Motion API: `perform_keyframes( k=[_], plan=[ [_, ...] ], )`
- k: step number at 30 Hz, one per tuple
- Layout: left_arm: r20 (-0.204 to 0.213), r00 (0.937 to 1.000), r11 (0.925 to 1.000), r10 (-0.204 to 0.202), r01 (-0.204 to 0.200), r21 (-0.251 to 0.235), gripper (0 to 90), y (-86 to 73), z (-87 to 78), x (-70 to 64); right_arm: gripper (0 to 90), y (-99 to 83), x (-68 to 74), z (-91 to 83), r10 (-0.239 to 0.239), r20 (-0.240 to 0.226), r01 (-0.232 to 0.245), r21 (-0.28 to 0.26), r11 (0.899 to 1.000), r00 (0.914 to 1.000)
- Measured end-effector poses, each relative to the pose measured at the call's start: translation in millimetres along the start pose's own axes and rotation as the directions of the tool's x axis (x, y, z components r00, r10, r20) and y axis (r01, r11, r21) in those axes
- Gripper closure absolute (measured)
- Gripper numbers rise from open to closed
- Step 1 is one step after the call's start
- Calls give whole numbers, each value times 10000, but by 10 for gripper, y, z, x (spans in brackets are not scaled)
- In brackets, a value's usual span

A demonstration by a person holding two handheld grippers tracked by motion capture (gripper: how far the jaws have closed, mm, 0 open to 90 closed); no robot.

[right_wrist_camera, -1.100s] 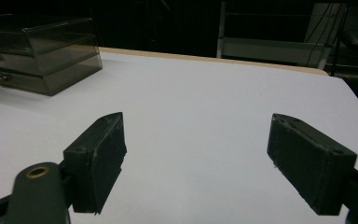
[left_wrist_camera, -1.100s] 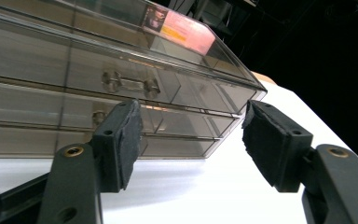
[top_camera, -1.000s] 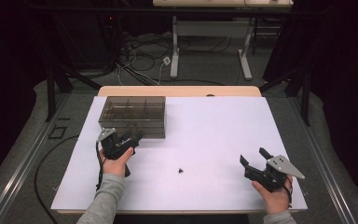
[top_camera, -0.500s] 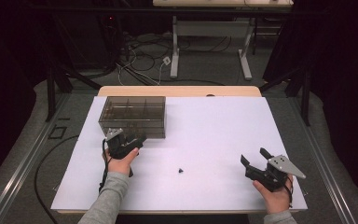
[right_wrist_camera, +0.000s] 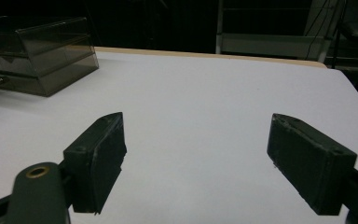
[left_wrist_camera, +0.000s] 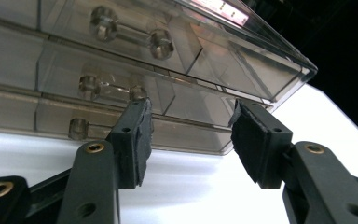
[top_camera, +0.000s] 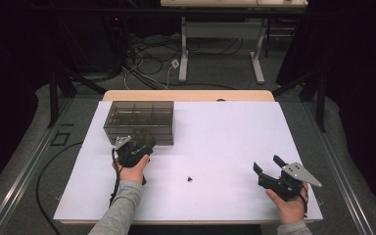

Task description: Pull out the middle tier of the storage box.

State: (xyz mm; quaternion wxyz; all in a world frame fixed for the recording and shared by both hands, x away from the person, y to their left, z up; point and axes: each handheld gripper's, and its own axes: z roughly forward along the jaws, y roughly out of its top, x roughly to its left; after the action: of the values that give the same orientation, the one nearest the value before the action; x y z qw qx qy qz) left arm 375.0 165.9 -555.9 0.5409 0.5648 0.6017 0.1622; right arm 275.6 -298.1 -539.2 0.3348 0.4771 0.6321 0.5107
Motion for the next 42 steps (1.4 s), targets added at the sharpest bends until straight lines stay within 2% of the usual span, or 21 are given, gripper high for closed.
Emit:
perform_keyframes(
  k=[1,4,9,16,24,42],
  plan=[
    [-162,9998,10000,-74,73,-50,491,-14,-2,12,189,-2,-5,2,-4,-27,4,-17,10000,10000],
    [-288,9995,9999,-150,148,-90,500,-21,-2,27,189,-3,-6,3,19,-21,-19,-19,10000,10000],
    [-529,9980,9986,-338,316,-419,528,-45,15,29,189,-4,-8,6,81,-40,-81,10,10000,10000],
    [-767,9961,9990,-443,438,-90,568,-74,50,13,189,-7,-18,4,105,-48,-105,38,9999,9999],
    [-997,9926,9974,-694,673,-239,589,-73,55,45,188,-10,-23,8,274,-13,-274,37,9996,9996],
    [-1025,9868,9915,-1254,1210,-474,646,-52,104,98,190,-15,-35,12,292,15,-292,81,9995,9996]
  ],
)
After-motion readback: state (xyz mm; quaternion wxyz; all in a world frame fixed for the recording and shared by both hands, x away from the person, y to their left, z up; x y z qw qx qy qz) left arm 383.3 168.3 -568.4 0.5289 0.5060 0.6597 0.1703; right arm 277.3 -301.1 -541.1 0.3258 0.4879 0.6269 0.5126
